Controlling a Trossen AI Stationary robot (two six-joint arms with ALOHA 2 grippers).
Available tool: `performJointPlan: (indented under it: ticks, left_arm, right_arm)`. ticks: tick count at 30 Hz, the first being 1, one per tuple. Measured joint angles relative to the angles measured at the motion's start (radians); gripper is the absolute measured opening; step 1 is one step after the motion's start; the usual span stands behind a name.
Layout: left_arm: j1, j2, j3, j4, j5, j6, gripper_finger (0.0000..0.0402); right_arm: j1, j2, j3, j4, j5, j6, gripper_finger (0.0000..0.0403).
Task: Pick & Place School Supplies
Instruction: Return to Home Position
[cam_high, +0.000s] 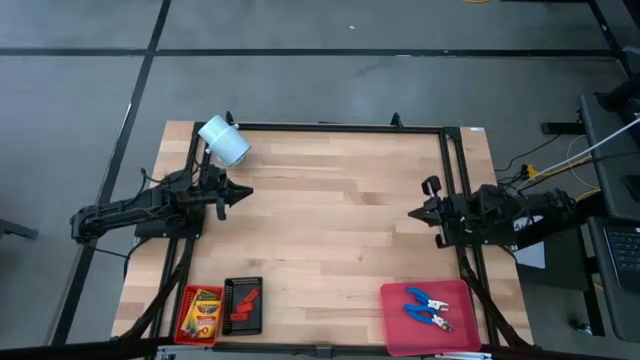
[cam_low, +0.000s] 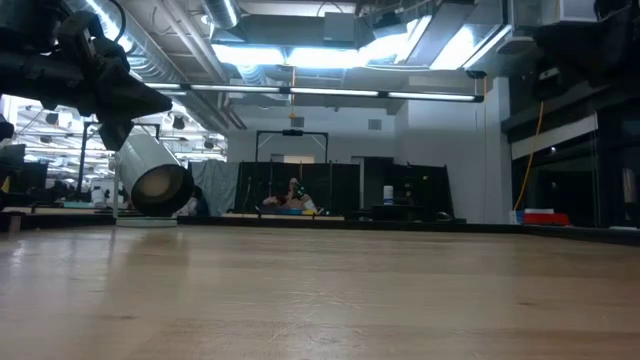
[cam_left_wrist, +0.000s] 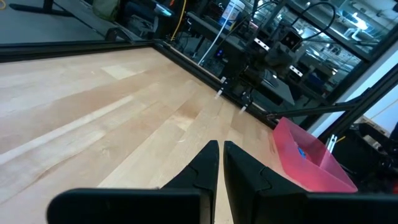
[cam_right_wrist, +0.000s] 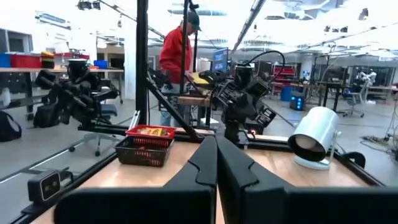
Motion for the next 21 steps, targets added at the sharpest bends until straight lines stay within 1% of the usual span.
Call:
performJointPlan:
  ticks: [3, 7, 11, 16, 21]
  left_arm:
    - [0.0, 0.0, 0.0, 0.0, 0.0, 0.0, 0.002]
    - [0.0, 0.0, 0.0, 0.0, 0.0, 0.0, 0.002]
    - [0.0, 0.0, 0.0, 0.0, 0.0, 0.0, 0.002]
    - [0.0, 0.0, 0.0, 0.0, 0.0, 0.0, 0.002]
    - [0.0, 0.0, 0.0, 0.0, 0.0, 0.0, 0.002]
  right_arm:
    - [-0.052, 0.0, 0.0, -0.004, -0.059, -0.014, 0.0]
    - [-0.113, 0.0, 0.0, -0.071, -0.081, -0.007, 0.0]
    - [-0.155, 0.0, 0.0, -0.082, -0.168, 0.02, 0.0]
    - [-0.211, 0.0, 0.0, -0.13, -0.164, 0.03, 0.0]
    - [-0.246, 0.0, 0.0, -0.109, -0.163, 0.054, 0.0001]
